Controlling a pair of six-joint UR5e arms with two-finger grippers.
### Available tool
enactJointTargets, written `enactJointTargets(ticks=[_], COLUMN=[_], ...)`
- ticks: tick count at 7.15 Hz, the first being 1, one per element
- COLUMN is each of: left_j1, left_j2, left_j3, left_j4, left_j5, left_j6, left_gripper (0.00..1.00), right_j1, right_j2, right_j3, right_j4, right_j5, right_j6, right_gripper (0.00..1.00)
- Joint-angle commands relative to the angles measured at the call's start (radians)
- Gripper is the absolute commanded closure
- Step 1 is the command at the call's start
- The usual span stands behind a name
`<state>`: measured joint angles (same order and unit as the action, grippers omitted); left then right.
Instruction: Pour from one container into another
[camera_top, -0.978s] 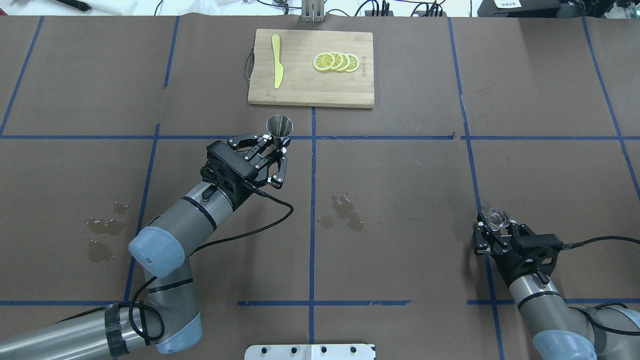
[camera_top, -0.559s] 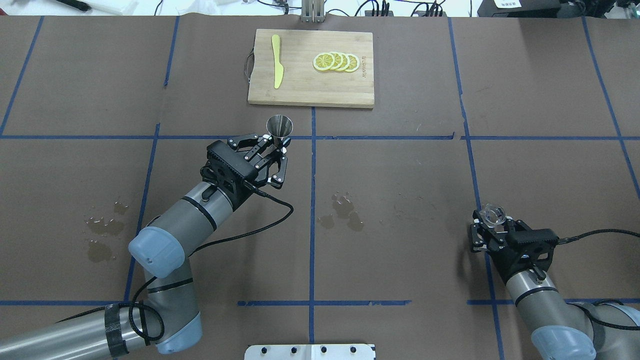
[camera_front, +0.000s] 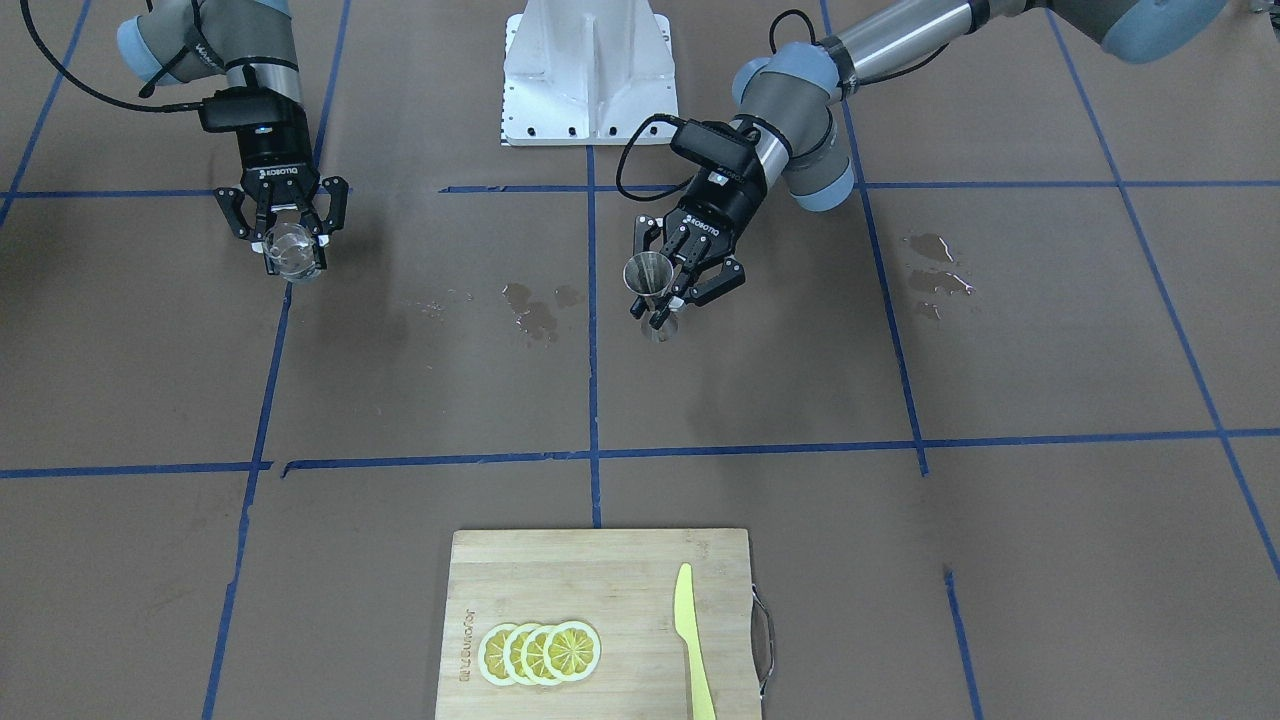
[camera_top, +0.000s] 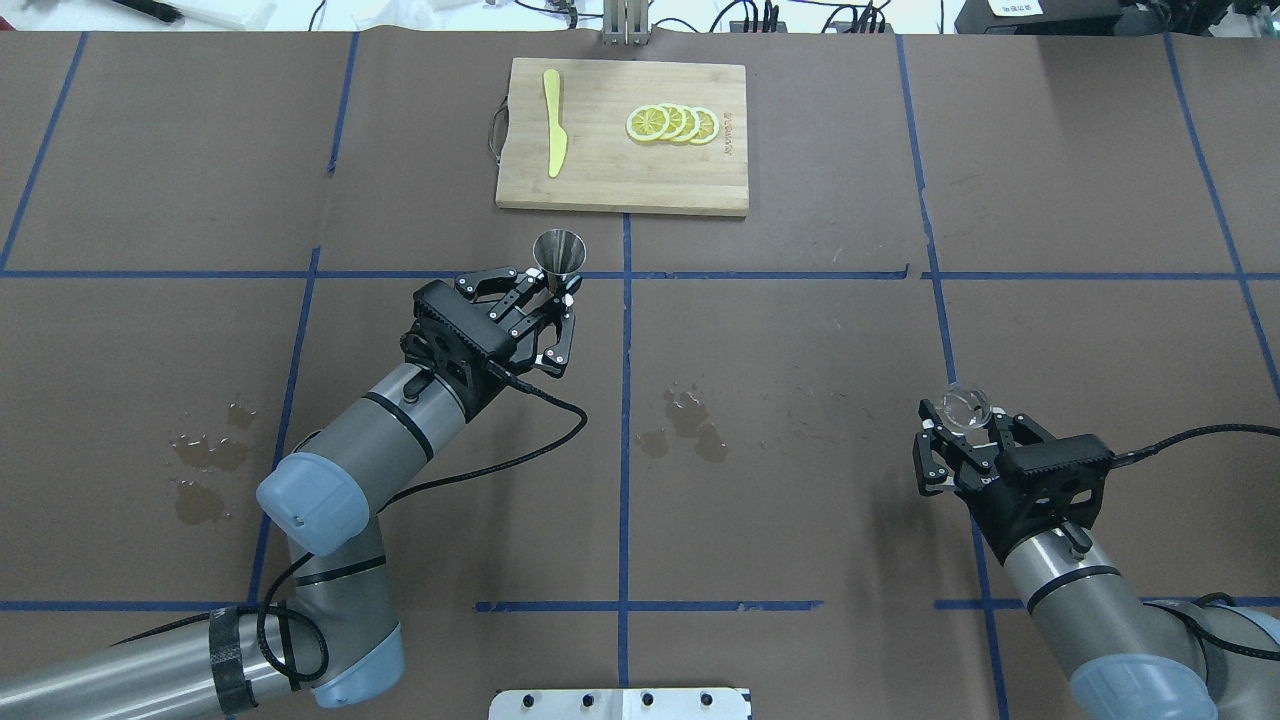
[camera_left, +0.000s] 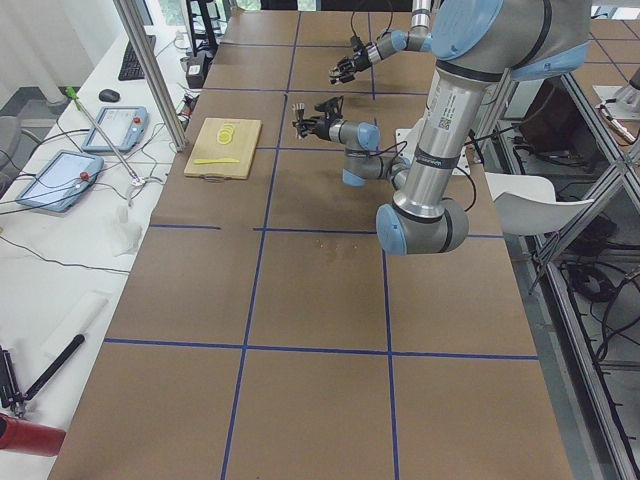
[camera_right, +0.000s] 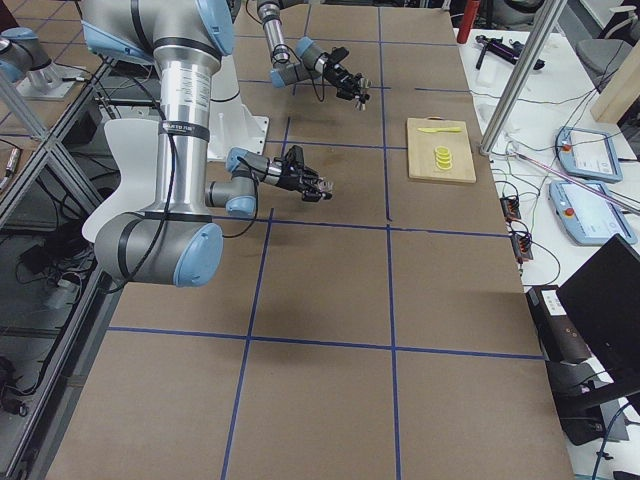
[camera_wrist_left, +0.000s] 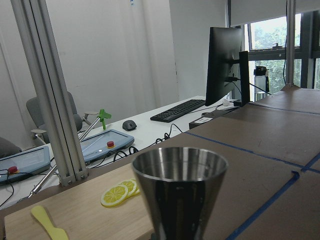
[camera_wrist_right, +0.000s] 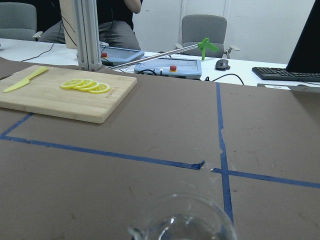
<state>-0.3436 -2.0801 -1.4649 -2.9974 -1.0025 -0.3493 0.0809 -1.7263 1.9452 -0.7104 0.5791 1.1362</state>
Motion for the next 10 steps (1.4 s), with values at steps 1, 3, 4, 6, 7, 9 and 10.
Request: enactJointTargets(ticks=[1, 3, 4, 6, 7, 9, 10], left_j1=[0.000, -0.002, -0.001, 0.005, 0.006, 0.024, 0.037], left_j2=[0.002, 0.002, -0.001, 0.003, 0.005, 0.008, 0.008], left_j3=[0.000, -0.009, -0.011, -0.011, -0.011, -0.003, -0.003], left_j4=[0.000, -0.015, -0.032, -0.058, -0.060, -0.095, -0.095], left_j5=[-0.053, -0.123, -0.145, -0.159, -0.171, -0.174, -0.173], left_j6=[0.001, 0.001, 0.001, 0.001, 0.001, 0.001, 0.001], left_gripper=[1.00, 1.00, 1.00, 1.00, 1.00, 1.00, 1.00], right_j1=[0.000, -0.001, -0.006, -0.009, -0.010, -0.003, 0.029], right_j2=[0.115, 0.189, 0.229, 0.380, 0.446, 0.531, 0.563], right_j3=[0.034, 0.038, 0.044, 0.064, 0.076, 0.083, 0.083], right_j4=[-0.012, -0.021, -0.023, -0.143, -0.244, -0.361, -0.410], right_j5=[-0.005, -0.002, -0.002, -0.001, 0.001, 0.019, 0.045], right_j6=[-0.171, -0.217, -0.234, -0.285, -0.288, -0.324, -0.334], right_gripper=[0.95, 1.00, 1.00, 1.00, 1.00, 1.00, 1.00])
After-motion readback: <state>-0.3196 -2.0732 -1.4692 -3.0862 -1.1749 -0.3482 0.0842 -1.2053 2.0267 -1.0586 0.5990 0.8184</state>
